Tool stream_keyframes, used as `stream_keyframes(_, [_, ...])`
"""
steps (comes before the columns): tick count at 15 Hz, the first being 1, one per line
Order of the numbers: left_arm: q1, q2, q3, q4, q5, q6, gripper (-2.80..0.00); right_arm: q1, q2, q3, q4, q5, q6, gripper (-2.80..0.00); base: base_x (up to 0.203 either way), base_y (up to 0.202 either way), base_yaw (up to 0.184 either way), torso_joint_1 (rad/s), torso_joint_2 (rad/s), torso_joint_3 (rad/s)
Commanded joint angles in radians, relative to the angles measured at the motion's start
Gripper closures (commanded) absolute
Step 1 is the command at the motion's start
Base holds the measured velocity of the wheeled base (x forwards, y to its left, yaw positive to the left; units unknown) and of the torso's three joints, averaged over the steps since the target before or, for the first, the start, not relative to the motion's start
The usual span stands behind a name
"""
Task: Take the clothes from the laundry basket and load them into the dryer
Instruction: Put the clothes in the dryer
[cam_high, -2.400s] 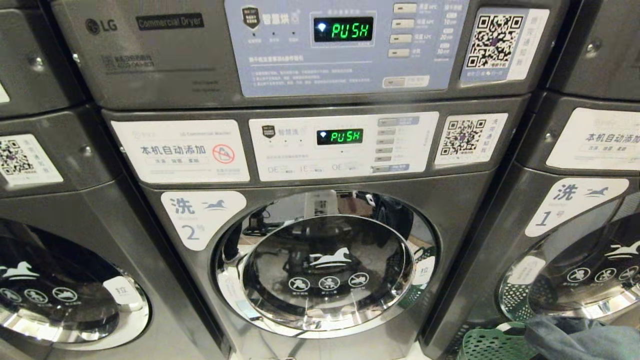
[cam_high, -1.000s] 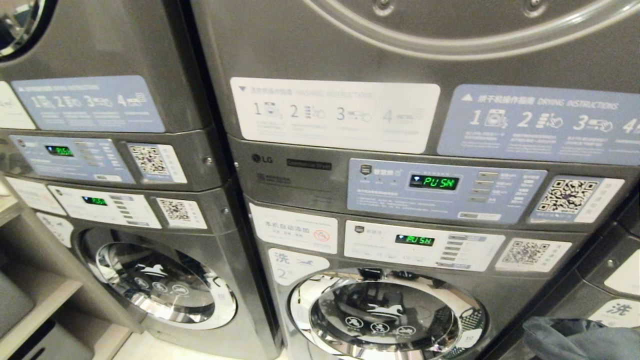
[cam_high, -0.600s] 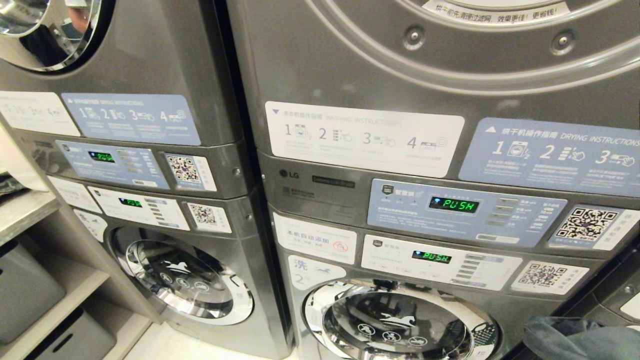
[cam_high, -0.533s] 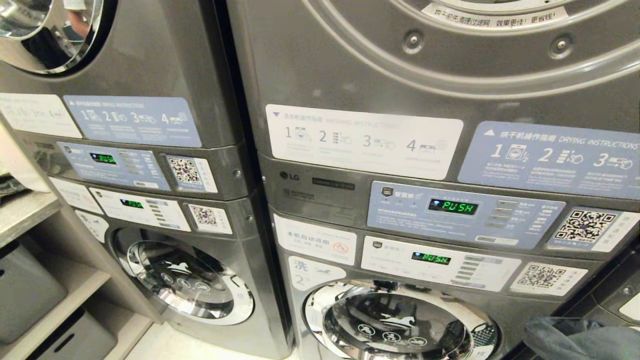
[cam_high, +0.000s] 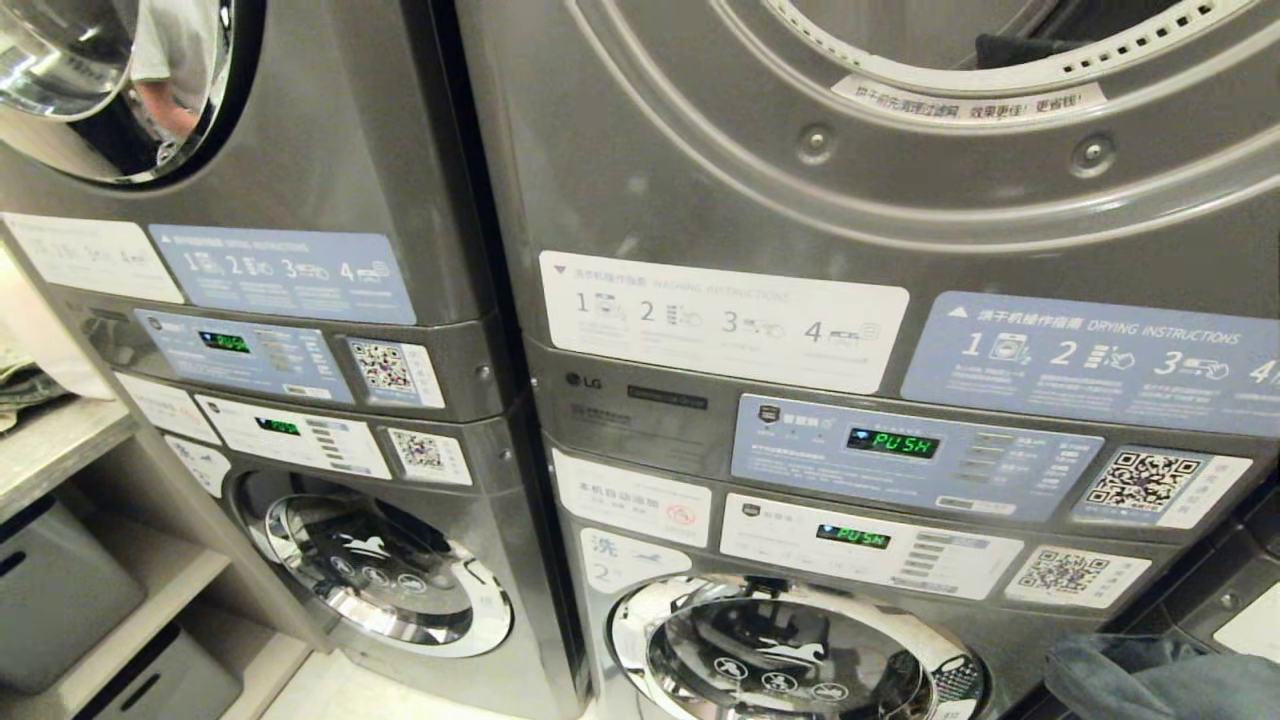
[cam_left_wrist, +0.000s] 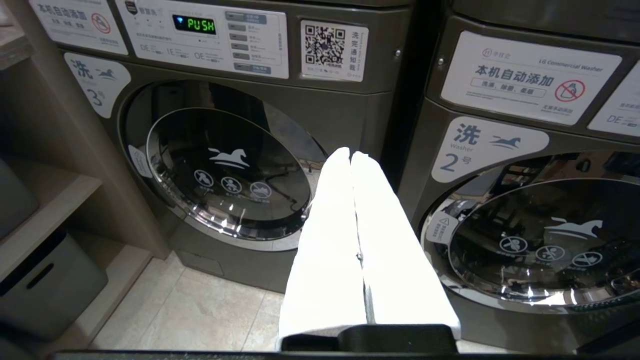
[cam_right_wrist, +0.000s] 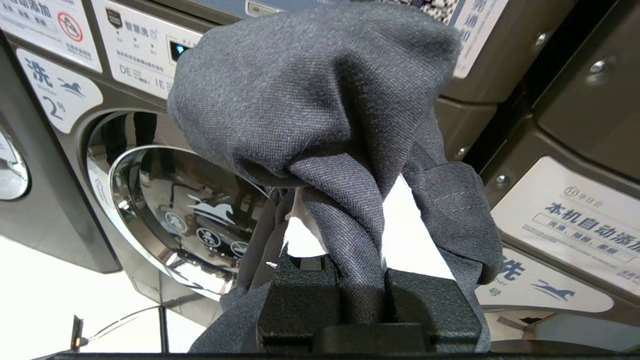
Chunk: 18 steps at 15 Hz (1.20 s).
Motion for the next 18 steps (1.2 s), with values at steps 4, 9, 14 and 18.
stream_keyframes(4, [0.000, -0.002, 0.000, -0.001, 0.000, -0.001, 0.00, 0.000, 0.001, 0.000, 0.000, 0.001, -0.003, 0.00, 0.000, 0.000, 0.000, 0.153, -0.32, -0.167])
stream_keyframes(9, [0.000, -0.002, 0.000, -0.001, 0.000, -0.001, 0.00, 0.000, 0.001, 0.000, 0.001, 0.001, -0.002, 0.00, 0.000, 0.000, 0.000, 0.109, -0.22, -0.114])
stream_keyframes(14, [0.000, -0.002, 0.000, -0.001, 0.000, -0.001, 0.00, 0.001, 0.001, 0.000, 0.001, 0.001, -0.002, 0.00, 0.000, 0.000, 0.000, 0.084, -0.17, -0.086])
stream_keyframes(18, [0.000, -0.002, 0.000, -0.001, 0.000, -0.001, 0.00, 0.000, 0.001, 0.000, 0.001, -0.002, 0.001, 0.00, 0.000, 0.000, 0.000, 0.070, -0.14, -0.074])
